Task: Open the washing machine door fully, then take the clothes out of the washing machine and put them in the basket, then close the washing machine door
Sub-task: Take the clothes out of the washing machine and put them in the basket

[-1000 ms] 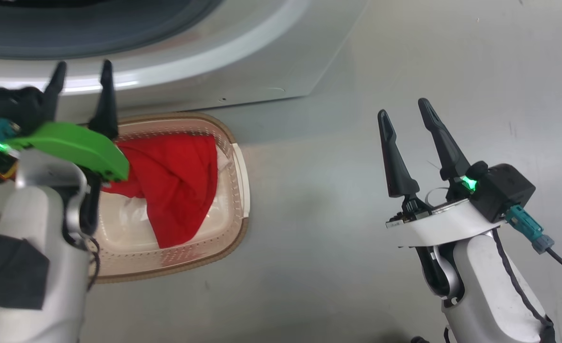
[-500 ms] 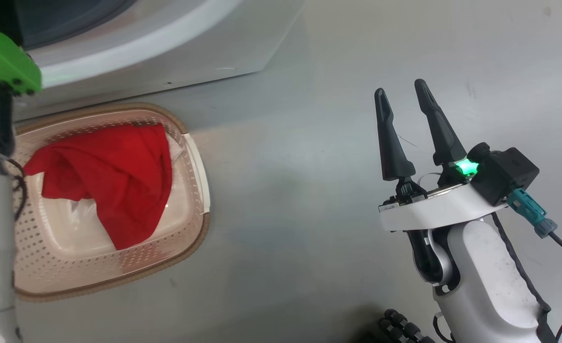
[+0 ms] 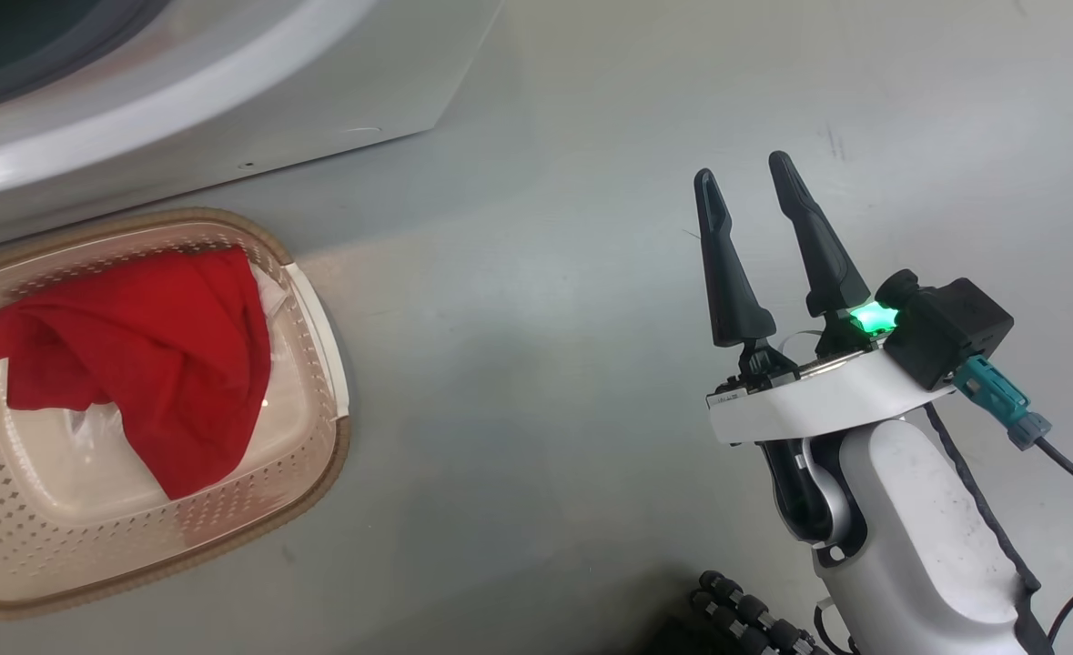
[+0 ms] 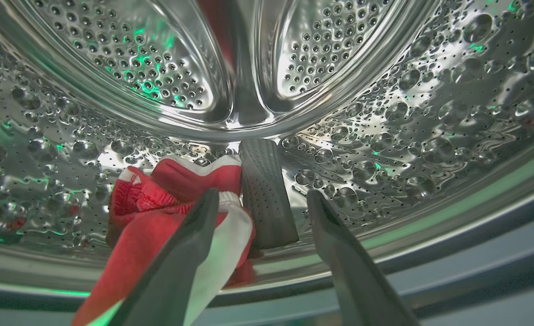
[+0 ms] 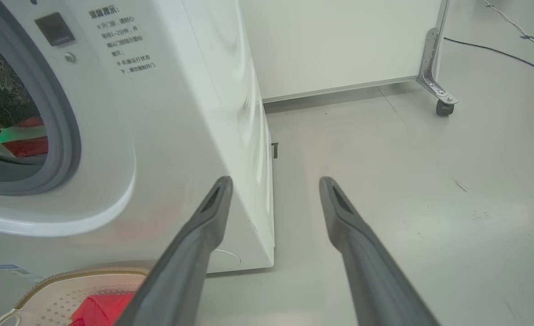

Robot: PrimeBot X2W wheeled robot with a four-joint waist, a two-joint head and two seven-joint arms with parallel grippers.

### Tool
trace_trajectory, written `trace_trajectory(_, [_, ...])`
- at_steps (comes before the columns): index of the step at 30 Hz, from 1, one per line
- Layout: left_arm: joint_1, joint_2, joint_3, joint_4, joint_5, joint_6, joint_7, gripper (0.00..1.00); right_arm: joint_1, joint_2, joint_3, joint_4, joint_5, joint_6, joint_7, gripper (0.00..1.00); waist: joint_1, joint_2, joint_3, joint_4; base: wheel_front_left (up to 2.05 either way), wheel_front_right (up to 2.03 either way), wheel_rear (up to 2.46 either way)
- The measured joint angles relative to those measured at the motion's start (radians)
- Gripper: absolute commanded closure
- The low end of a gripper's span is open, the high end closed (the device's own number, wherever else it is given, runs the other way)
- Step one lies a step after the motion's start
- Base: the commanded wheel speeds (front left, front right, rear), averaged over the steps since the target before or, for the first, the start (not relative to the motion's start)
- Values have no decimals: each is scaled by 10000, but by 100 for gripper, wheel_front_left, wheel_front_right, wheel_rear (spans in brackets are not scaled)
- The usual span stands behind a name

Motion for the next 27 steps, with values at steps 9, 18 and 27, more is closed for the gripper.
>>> trace_trajectory(9, [-638, 849, -272, 934, 759, 105, 740, 0, -95, 2, 105, 52, 153, -63, 0, 0, 0, 0, 80, -247, 0, 0, 0])
trace_trajectory(18, [-918, 1129, -585, 1747, 1287, 305, 1609, 0, -118, 4, 117, 82, 182, -77, 0, 0, 0, 0, 109, -341, 0, 0, 0])
trace_trajectory(27, [-1174, 1014, -688, 2136, 1244, 322, 2148, 100, -262, 4, 109, 105, 180, -140, 0, 0, -1, 0, 121, -324, 0, 0, 0])
